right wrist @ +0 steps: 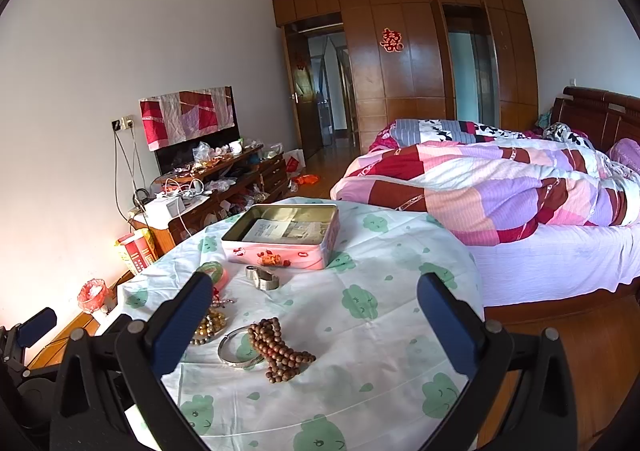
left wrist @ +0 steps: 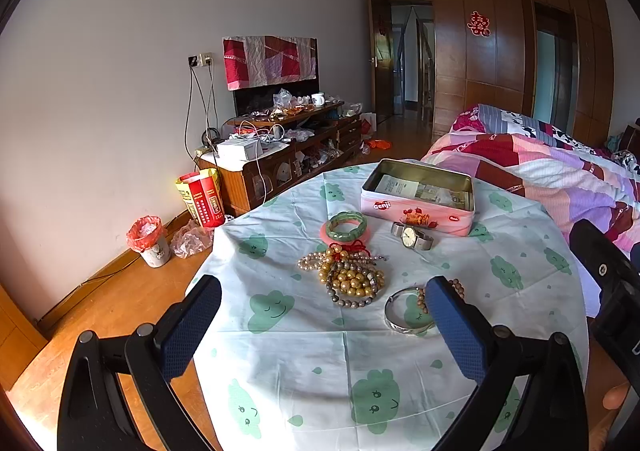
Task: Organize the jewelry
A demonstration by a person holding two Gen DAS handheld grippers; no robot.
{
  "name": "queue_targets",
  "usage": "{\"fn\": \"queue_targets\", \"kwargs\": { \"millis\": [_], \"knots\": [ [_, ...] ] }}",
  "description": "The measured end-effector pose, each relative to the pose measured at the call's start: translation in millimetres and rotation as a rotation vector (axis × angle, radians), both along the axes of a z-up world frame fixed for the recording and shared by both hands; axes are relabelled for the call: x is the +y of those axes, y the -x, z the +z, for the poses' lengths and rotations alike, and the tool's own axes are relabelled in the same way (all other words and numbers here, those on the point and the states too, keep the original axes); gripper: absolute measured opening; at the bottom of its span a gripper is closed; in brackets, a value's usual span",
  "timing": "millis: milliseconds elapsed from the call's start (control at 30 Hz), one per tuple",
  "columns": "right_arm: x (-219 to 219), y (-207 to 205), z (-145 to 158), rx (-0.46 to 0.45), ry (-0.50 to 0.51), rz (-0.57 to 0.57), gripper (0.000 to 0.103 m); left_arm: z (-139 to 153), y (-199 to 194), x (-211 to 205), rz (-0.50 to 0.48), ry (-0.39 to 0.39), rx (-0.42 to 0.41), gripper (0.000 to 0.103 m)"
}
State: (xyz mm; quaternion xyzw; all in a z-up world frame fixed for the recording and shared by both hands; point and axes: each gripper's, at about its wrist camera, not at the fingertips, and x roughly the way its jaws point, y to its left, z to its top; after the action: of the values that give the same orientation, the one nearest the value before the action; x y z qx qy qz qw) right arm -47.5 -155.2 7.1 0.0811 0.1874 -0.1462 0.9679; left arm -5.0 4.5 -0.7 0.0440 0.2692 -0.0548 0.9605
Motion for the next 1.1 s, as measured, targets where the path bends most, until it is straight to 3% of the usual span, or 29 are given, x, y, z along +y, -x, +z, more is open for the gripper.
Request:
{"fn": "queue_targets", "kwargs": {
  "millis": [1100],
  "knots": [
    [2.3, -2.6, -4.4, 0.012, -0.005, 0.011, 0.103, -8.6, -6.3, -4.5, -0.005, 0.003, 0.023, 0.102]
  ]
}}
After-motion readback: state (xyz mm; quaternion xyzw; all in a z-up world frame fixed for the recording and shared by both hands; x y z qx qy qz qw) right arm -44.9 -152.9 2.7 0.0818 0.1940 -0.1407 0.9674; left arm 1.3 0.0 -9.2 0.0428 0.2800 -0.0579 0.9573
